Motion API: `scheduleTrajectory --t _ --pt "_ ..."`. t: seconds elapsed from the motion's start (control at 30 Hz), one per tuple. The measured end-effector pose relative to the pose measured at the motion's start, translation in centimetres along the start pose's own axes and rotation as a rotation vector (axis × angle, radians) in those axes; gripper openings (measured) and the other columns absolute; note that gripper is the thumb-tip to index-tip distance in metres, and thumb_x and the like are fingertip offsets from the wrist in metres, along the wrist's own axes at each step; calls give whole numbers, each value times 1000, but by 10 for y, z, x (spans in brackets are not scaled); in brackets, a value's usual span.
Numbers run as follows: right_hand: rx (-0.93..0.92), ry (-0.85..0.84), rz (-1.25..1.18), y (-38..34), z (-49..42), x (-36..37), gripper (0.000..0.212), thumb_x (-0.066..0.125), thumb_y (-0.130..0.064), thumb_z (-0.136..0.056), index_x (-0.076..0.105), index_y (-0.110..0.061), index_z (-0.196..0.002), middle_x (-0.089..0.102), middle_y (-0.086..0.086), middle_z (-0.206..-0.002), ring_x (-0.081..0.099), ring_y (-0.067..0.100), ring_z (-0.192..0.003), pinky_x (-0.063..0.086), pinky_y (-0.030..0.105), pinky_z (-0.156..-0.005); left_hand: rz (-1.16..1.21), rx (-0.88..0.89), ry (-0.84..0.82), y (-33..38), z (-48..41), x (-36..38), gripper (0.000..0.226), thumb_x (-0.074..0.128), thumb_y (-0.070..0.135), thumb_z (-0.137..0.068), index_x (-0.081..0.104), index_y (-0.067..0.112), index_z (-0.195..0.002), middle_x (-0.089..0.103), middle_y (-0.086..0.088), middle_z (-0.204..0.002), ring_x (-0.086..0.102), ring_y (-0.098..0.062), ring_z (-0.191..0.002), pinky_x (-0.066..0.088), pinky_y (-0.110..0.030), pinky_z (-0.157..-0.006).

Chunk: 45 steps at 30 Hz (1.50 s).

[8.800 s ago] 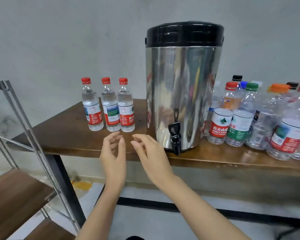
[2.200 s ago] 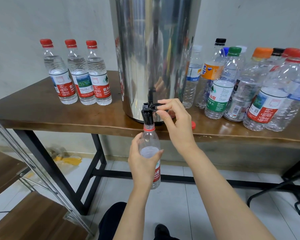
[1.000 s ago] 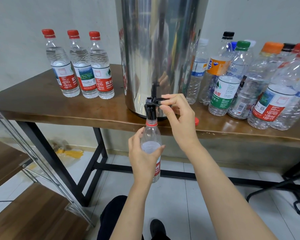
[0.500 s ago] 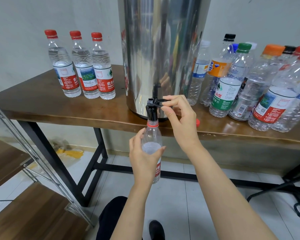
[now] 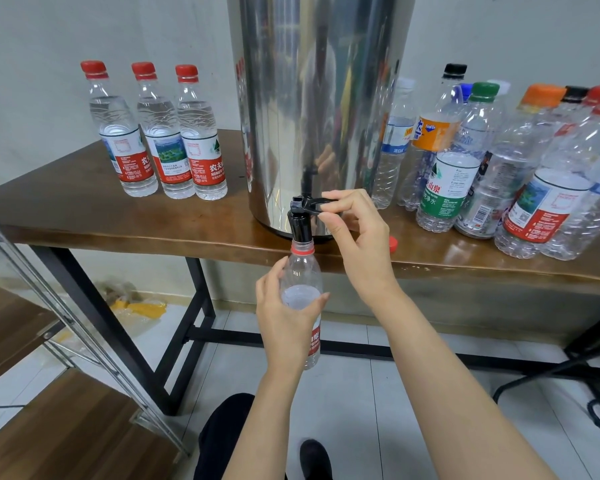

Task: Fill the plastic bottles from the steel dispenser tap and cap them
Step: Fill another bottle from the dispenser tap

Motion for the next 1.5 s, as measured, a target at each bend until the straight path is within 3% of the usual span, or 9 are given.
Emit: scheduleTrajectory --t 0.33,0.53,0.63,0.77,0.87,1.13,1.5 --pt "6 -5 -3 -1 0 -1 5 61 -16 -95 65 -17 -96 63 -2 -113 60 11 -109 50 30 -90 13 -9 -4 1 0 0 78 90 20 -67 49 35 -132 45 20 -121 40 24 -110 32 -7 -91" --pt "6 -4 -2 -2 0 -1 5 61 -17 -95 64 -19 -96 63 -3 -114 60 9 -107 48 24 -87 -2 -9 1 1 0 0 80 90 22 -67 49 34 -134 44 19 -124 43 5 -112 31 -8 -91" --pt "5 -5 -6 -2 0 -1 5 61 -15 -95 64 -19 -96 63 -4 -113 60 10 -107 48 25 -86 -2 -3 1 2 0 0 79 90 22 -67 49 33 -134 45 18 -123 44 11 -108 31 -6 -91" --pt "15 -11 -7 -1 0 0 5 61 -15 -95 64 -19 -96 63 -5 -113 60 9 -108 47 23 -88 8 -20 1 3 1 -1 80 90 21 -67 50 32 -135 45 18 -123 44 11 -107 34 -13 -94" --pt "14 -10 -9 -1 0 0 6 62 -15 -95 64 -20 -96 62 -5 -113 60 8 -108 47 22 -88 9 -20 -3 4 1 -1 79 90 21 -67 49 34 -134 44 19 -123 41 22 -109 36 -16 -93" --pt "2 -5 -13 -1 0 0 6 62 -16 -95 63 -21 -96 62 -8 -112 60 6 -106 46 19 -87 22 -25 12 5 1 -2 78 91 18 -67 51 32 -133 47 14 -124 45 -1 -114 40 -22 -96" --pt "-1 -7 -12 -1 0 0 7 62 -14 -95 63 -21 -96 61 -11 -111 60 7 -107 46 19 -87 23 -10 19 6 2 -1 77 91 18 -67 52 32 -132 48 14 -123 45 1 -113 41 -24 -99"
Point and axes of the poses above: each hand's wrist, its own z-axis away from the middle knuckle, its own x-axis out of the palm, y = z × x, the point moved 5 cm from there along -z, towards the middle knuckle
